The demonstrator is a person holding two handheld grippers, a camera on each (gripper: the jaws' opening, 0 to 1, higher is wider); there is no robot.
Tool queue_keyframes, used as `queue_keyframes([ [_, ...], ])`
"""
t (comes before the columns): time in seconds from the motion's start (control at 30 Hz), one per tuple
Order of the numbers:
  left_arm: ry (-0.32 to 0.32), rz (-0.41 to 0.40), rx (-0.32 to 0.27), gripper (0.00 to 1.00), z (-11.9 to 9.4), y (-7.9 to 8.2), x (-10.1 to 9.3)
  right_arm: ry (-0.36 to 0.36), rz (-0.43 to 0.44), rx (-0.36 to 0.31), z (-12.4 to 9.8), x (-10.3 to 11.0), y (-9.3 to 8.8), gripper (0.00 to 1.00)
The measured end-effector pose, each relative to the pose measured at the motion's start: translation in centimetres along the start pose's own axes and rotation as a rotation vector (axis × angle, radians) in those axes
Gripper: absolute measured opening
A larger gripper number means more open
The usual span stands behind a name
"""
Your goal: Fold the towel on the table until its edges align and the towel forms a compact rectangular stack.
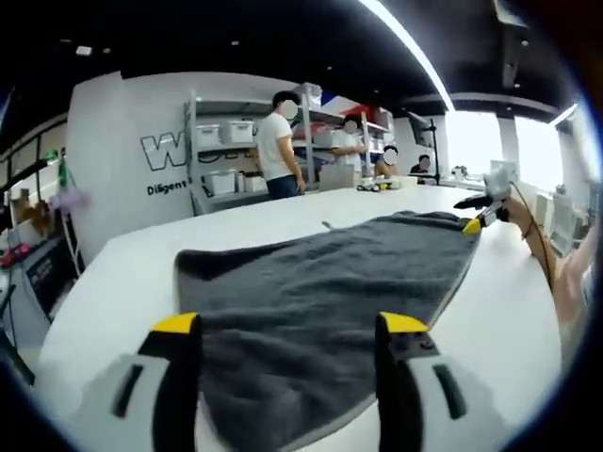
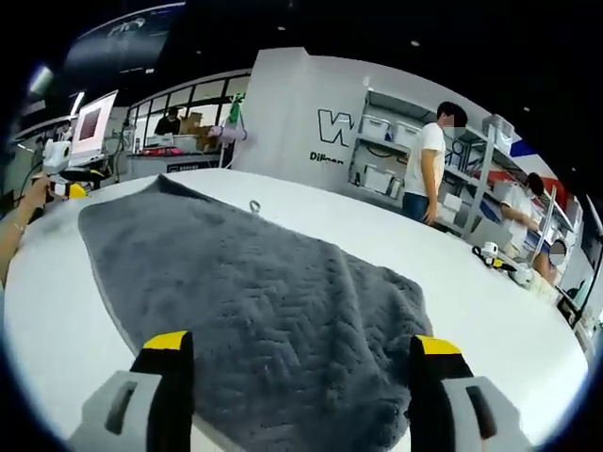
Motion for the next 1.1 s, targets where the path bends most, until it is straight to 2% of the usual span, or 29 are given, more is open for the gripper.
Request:
queue_keyframes([
  [0.17,0.026,-0.018,0.042,0.53,0.1,-1.4,1.5,0.008,0.002,0.003,0.1,0.1,0.0,0.99],
  [0.27,0.021,-0.033,0.067,0.52,0.2,-1.9,1.6,0.009,0.000,0.002,0.0,0.1,0.0,0.98],
  [0.4,0.026,-0.018,0.142,0.44,0.5,-3.3,1.7,0.010,0.000,0.003,0.0,0.1,-0.1,0.98],
  [0.47,0.029,-0.011,0.148,0.42,0.6,-3.5,1.9,0.011,0.001,0.004,-0.1,0.1,-0.1,0.98],
  [0.63,0.010,-0.027,0.201,0.23,0.6,-4.5,1.8,0.012,0.000,-0.002,-0.2,0.2,0.0,0.98],
  [0.7,0.008,-0.015,0.238,0.22,0.7,-5.3,1.8,0.014,0.000,-0.004,-0.2,0.3,0.0,0.98],
  [0.87,0.018,-0.039,0.255,0.15,0.8,-5.8,2.0,0.019,-0.001,-0.014,-0.4,0.3,0.2,0.98],
  [0.93,0.028,-0.028,0.255,0.09,0.7,-5.9,2.2,0.019,-0.001,-0.021,-0.5,0.4,0.3,0.98],
  [1.1,0.030,-0.031,0.253,0.05,0.8,-6.0,2.3,0.026,-0.009,-0.040,-0.8,0.6,0.8,0.98],
])
Point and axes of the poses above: the point that each gripper's makers call its tool centre point, and the gripper's own axes: z roughly forward along the fingers, x roughly to its left, y roughly out of its top, the point moved 4 cm from there along -z, roughly backward along the fingers, and after that the axes turned 12 degrees about y, right-handed, at the moved point
